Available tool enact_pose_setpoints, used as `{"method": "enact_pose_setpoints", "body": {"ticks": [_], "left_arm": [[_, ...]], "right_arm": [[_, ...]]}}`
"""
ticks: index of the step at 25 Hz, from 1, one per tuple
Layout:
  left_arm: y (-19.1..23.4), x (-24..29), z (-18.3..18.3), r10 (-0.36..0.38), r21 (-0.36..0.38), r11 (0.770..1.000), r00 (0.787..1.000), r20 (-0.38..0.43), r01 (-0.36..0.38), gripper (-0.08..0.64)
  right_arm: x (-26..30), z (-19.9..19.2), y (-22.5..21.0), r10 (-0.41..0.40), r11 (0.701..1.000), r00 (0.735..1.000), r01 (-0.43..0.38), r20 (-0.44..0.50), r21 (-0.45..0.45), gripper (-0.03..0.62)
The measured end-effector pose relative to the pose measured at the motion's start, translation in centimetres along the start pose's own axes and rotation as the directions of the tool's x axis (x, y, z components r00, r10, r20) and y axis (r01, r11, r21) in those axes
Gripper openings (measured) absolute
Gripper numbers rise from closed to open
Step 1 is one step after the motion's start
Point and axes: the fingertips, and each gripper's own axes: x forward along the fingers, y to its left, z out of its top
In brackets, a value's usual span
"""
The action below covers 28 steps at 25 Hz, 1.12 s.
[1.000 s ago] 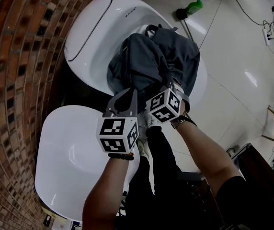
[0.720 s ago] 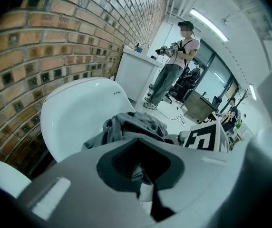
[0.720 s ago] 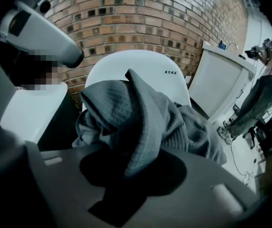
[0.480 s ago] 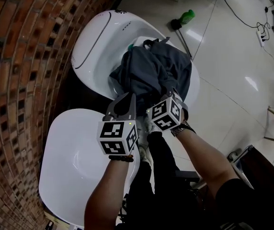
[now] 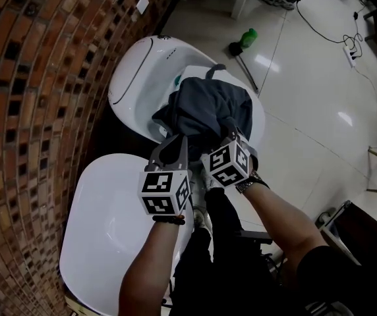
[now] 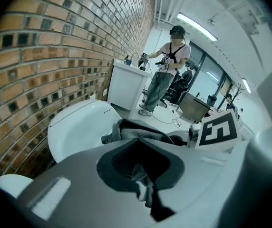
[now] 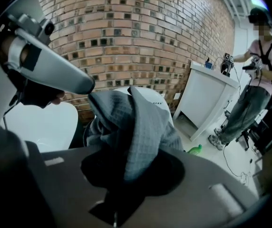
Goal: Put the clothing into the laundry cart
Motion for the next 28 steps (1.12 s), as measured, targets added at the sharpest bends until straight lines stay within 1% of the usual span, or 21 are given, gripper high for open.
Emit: {"method": "enact_pose_setpoints", "body": {"ticks": [7, 13, 17, 20, 24, 28], "left_arm": [[-4.9, -5.3, 1.6, -0.025, 0.055, 0.998, 0.998, 0.056, 0.022, 0.002], [-10.2, -11.7, 1.6, -0.07, 0.134, 0.989, 0.991, 0.11, 0.055, 0.002], [-13.5, -16.2, 0.9, -0.098, 0.193, 0.979, 0.984, 0.145, 0.069, 0.002], [-16.0, -19.7, -0.9, -0.12, 0.23, 0.97, 0.98, 0.16, 0.081, 0.002], [-19.5, -23.8, -3.3, -0.168, 0.285, 0.952, 0.97, 0.176, 0.113, 0.002], [-23.6, -27.4, -4.8, -0.219, 0.332, 0.931, 0.959, 0.181, 0.15, 0.002]], "right_arm": [[-8.1, 1.6, 0.5, -0.066, 0.998, 0.996, 0.066, 0.066, 0.006, 0.12], [-17.3, 2.6, 1.9, -0.166, 0.986, 0.973, 0.163, 0.16, 0.029, 0.12], [-23.6, 2.6, 3.2, -0.229, 0.973, 0.947, 0.222, 0.226, 0.057, 0.118], [-28.5, 1.9, 5.1, -0.266, 0.964, 0.926, 0.255, 0.266, 0.076, 0.118], [-35.0, 1.1, 7.4, -0.337, 0.941, 0.883, 0.322, 0.326, 0.101, 0.118], [-41.6, 0.0, 9.2, -0.396, 0.918, 0.845, 0.373, 0.359, 0.133, 0.118]]}}
